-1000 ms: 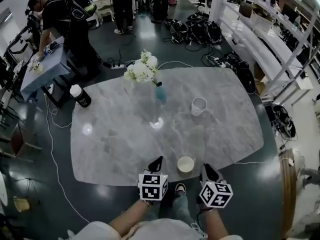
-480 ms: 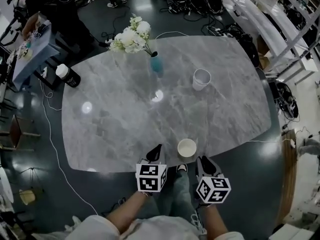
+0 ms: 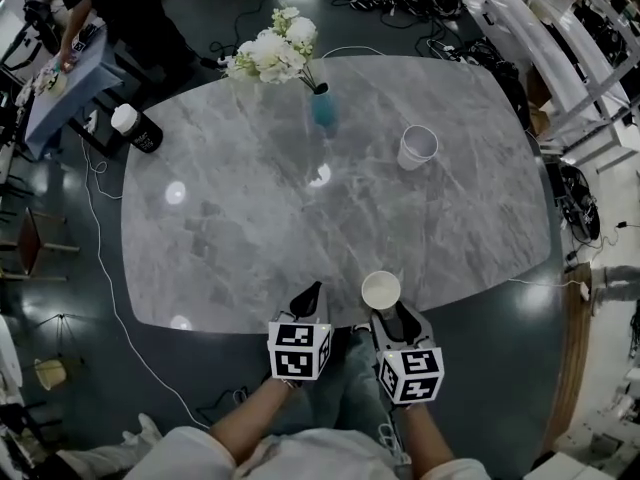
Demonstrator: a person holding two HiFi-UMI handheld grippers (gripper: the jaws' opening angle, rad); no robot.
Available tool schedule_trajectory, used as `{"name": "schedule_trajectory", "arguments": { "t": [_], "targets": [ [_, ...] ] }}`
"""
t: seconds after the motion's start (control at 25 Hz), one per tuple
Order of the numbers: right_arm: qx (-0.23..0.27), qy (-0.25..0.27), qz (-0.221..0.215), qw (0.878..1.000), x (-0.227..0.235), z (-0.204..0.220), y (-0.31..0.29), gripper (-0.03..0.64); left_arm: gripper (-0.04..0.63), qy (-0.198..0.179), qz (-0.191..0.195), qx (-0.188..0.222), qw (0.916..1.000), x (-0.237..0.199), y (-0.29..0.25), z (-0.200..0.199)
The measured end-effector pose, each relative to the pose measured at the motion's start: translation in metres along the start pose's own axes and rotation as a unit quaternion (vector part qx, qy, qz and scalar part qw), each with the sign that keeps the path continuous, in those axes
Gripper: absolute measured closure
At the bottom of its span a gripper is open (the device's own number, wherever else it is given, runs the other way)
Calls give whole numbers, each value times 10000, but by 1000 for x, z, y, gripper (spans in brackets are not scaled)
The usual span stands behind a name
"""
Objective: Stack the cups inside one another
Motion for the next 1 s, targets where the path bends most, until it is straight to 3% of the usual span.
{"name": "schedule_trajectory", "arguments": {
  "t": [0.4, 1.0],
  "targets": [
    [-75, 193, -145, 9997, -6, -3, -23, 400, 601, 130, -134, -16, 9998, -12, 4, 6],
    [-4, 211, -118, 9997, -5, -9, -32, 398, 601, 133, -213, -44, 9997, -17, 9, 7]
  ]
}}
Point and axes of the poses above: the fingertips, and each gripper's own axes: y backward along the fingers, x to its right, z out of its underside, the point moved 6 cm from there along y, backward along the fingers, and after that the axes turned 12 degrees about x, right-handed, at the moved point
